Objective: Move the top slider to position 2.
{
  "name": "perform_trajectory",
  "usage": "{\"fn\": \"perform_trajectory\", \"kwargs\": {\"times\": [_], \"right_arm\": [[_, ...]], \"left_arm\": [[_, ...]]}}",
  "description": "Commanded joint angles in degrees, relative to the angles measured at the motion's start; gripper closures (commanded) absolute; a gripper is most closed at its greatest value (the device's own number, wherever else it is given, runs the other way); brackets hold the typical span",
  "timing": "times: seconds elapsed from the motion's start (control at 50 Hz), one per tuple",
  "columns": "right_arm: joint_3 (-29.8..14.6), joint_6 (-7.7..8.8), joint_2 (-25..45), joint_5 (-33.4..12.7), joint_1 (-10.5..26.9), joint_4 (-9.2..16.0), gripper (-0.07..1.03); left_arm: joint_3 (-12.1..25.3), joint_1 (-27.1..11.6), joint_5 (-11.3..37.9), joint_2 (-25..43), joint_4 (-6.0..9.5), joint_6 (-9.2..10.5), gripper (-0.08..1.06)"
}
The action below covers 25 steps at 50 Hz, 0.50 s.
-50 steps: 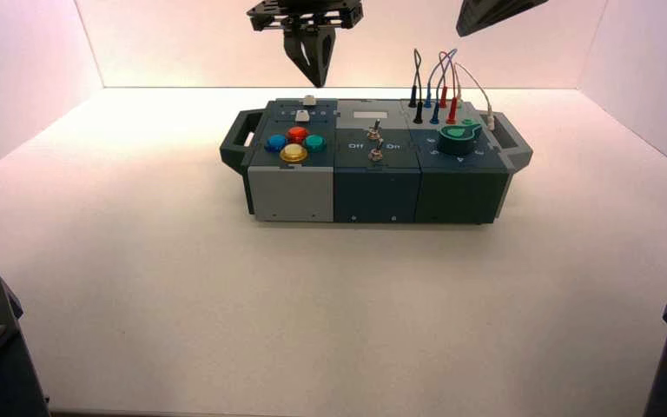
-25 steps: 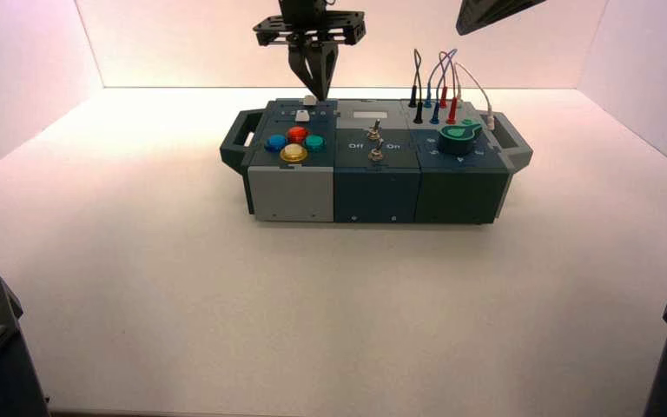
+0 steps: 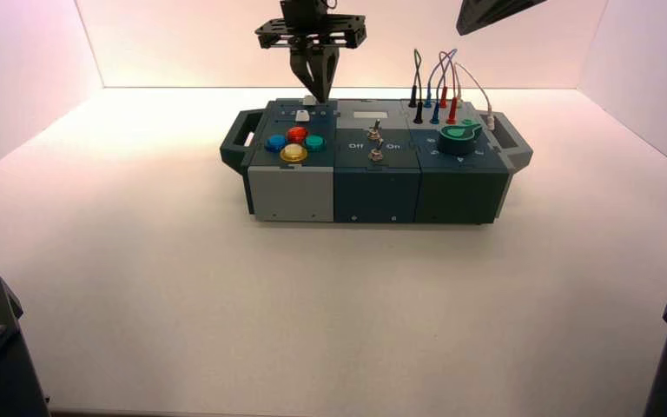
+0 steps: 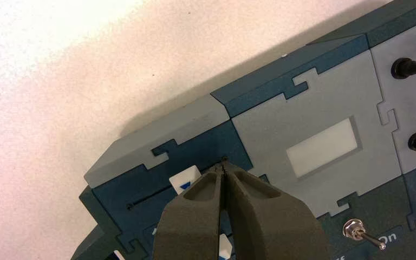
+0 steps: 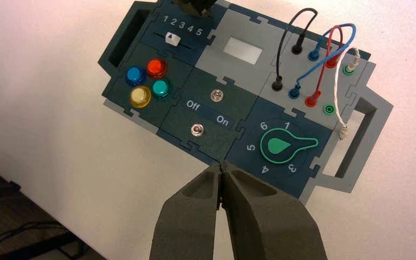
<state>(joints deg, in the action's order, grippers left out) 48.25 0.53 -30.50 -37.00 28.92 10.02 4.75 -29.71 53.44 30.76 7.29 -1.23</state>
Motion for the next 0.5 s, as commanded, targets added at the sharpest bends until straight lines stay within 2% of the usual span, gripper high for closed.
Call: {"fn": "perform_trajectory", "kwargs": {"times": [0.02, 0.5], "right_arm": [[-1.3, 0.09, -0.6, 0.4, 0.3, 0.1, 0.99], [-1.3, 0.09, -0.6, 0.4, 0.3, 0.0, 0.99]], "left_arm": [[1.3, 0.6, 0.2, -1.2, -0.09, 0.35, 1.01], [1.1, 1.4, 0.4, -1.4, -0.7, 0.35, 1.01]]}}
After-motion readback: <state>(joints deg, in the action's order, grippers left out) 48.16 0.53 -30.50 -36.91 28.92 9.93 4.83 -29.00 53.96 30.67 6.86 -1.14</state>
